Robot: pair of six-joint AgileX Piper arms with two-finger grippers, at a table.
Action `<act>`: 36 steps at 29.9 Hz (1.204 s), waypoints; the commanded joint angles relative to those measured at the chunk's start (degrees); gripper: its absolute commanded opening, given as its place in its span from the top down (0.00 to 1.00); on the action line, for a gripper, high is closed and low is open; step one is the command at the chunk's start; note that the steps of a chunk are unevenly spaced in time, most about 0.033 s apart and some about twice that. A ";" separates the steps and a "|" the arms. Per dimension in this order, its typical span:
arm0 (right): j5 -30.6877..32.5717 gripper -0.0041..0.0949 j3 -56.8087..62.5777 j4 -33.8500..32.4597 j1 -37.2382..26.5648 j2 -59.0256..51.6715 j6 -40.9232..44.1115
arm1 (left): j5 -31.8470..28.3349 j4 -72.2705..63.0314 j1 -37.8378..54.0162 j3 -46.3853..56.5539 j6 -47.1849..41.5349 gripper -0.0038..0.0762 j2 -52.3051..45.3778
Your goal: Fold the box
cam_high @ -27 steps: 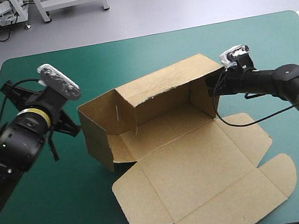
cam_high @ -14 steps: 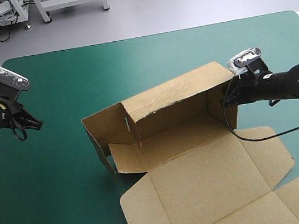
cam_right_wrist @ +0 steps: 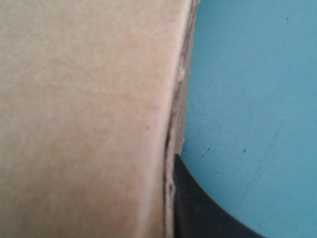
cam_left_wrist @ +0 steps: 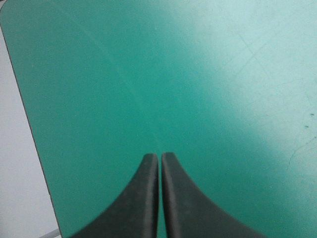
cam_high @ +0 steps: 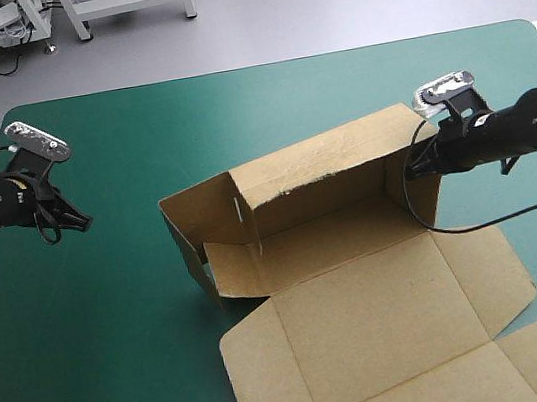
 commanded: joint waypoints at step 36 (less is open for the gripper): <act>-12.21 0.74 -20.33 6.87 7.42 28.23 -7.14 | -3.00 -5.93 0.18 -1.81 4.28 0.93 -1.68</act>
